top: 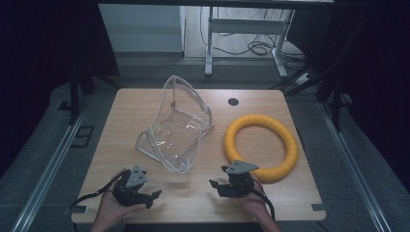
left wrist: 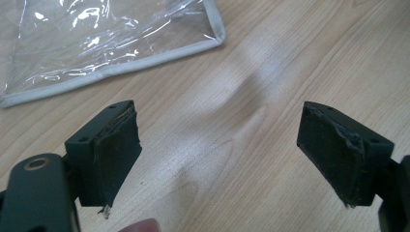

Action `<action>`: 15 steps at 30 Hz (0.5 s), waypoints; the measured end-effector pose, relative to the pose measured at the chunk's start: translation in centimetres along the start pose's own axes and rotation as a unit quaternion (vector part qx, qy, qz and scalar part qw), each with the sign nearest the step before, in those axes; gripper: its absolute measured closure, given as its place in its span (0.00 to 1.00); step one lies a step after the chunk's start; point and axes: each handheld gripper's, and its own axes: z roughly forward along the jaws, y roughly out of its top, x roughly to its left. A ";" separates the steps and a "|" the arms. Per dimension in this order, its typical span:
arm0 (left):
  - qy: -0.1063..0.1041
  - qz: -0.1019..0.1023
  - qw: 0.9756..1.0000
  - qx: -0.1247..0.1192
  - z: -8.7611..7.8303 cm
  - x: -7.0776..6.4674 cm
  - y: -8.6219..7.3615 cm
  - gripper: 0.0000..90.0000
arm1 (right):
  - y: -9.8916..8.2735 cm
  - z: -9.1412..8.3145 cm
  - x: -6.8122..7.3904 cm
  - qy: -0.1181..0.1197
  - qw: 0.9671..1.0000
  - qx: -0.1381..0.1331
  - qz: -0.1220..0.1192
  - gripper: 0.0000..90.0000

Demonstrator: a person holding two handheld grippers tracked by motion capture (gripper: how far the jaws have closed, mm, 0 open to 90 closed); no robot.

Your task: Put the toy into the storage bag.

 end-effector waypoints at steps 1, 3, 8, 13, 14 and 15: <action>-0.001 -0.002 1.000 -0.001 0.0 0.0 0.0 0.16 | 0.1 -0.1 0.0 0.003 1.000 -0.001 0.000 0.34; -0.002 -0.001 1.000 0.000 0.0 0.0 0.0 0.16 | 0.3 -0.3 0.1 0.006 1.000 -0.002 -0.003 0.34; -0.004 -0.002 1.000 -0.001 0.2 0.0 0.1 0.16 | 0.7 -0.9 -0.1 0.014 1.000 -0.004 -0.008 0.34; -0.005 -0.002 1.000 -0.001 0.1 0.0 0.1 0.16 | 1.1 -1.3 -0.2 0.022 1.000 -0.007 -0.011 0.32; -0.006 -0.005 1.000 -0.001 0.0 0.0 0.0 0.16 | 1.2 -1.5 -0.2 0.020 1.000 -0.006 -0.014 0.32; -0.006 -0.005 1.000 -0.001 0.0 0.0 0.0 0.16 | 1.3 -1.7 -0.2 0.019 1.000 -0.007 -0.016 0.32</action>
